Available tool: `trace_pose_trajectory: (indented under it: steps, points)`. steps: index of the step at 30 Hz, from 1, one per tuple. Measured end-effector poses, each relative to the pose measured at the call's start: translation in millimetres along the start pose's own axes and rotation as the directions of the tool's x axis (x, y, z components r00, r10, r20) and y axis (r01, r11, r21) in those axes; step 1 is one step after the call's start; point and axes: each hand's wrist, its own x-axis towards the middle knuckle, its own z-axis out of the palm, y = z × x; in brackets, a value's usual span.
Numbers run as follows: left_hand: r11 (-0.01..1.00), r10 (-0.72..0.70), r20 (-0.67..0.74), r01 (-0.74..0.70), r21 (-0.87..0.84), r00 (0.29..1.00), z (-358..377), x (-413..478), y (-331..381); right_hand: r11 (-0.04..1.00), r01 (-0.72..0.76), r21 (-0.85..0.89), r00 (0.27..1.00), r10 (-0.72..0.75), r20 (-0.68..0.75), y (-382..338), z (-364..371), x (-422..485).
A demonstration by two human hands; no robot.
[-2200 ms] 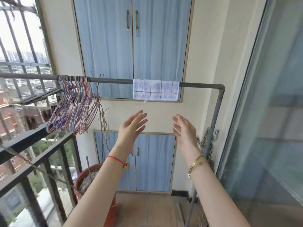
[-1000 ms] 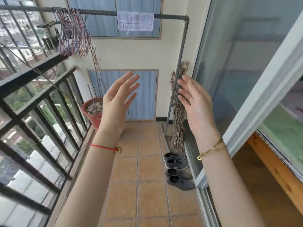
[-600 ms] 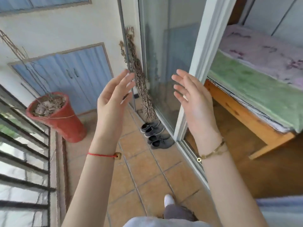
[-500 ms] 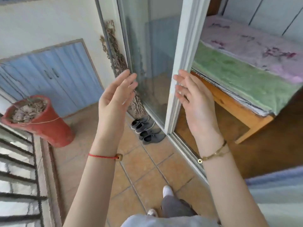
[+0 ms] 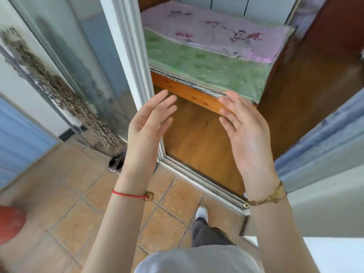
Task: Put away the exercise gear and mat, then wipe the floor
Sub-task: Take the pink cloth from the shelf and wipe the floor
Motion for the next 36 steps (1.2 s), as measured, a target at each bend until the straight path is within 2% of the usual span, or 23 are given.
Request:
trace_pose_trajectory:
  steps: [10, 22, 32, 36]
  points:
    - [0.999, 0.002, 0.146, 0.006, -0.053, 0.989, 133, 137, -24, 0.992, 0.123, -0.032, 0.968, -0.127, -0.215, -57, -101, 134]
    - [0.991, -0.110, 0.325, 0.129, -0.038, 0.939, 270, 307, -79, 0.985, 0.121, -0.118, 0.870, -0.163, -0.465, -75, -192, 279]
    - [0.979, -0.130, 0.572, 0.196, -0.055, 0.810, 446, 505, -105, 0.960, 0.248, -0.130, 0.706, -0.271, -0.654, -129, -261, 458]
    - [0.975, -0.150, 0.667, 0.220, -0.021, 0.729, 510, 558, -117, 0.954, 0.271, -0.132, 0.623, -0.278, -0.732, -144, -294, 512]
